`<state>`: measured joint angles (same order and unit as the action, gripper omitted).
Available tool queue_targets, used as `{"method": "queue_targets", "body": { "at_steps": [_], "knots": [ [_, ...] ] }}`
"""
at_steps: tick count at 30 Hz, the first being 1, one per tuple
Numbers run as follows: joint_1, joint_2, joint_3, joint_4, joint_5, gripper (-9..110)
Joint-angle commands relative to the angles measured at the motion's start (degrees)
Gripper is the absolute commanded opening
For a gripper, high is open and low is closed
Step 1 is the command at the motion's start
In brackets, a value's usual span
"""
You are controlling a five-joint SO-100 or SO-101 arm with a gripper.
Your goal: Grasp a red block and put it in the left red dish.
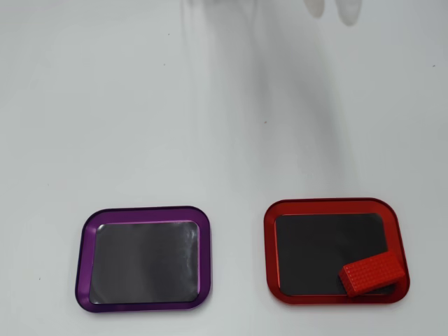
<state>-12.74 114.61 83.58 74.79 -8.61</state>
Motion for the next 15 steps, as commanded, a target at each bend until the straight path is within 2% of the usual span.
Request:
{"method": "queue_targets", "body": {
  "at_steps": [1,8,15],
  "knots": [
    [0.1,10.2,5.2,3.3,0.4,21],
    [0.4,32.5,27.1,1.5,0.4,21],
    [8.3,56.2,52.5,-8.0,0.4,22]
  ]
}}
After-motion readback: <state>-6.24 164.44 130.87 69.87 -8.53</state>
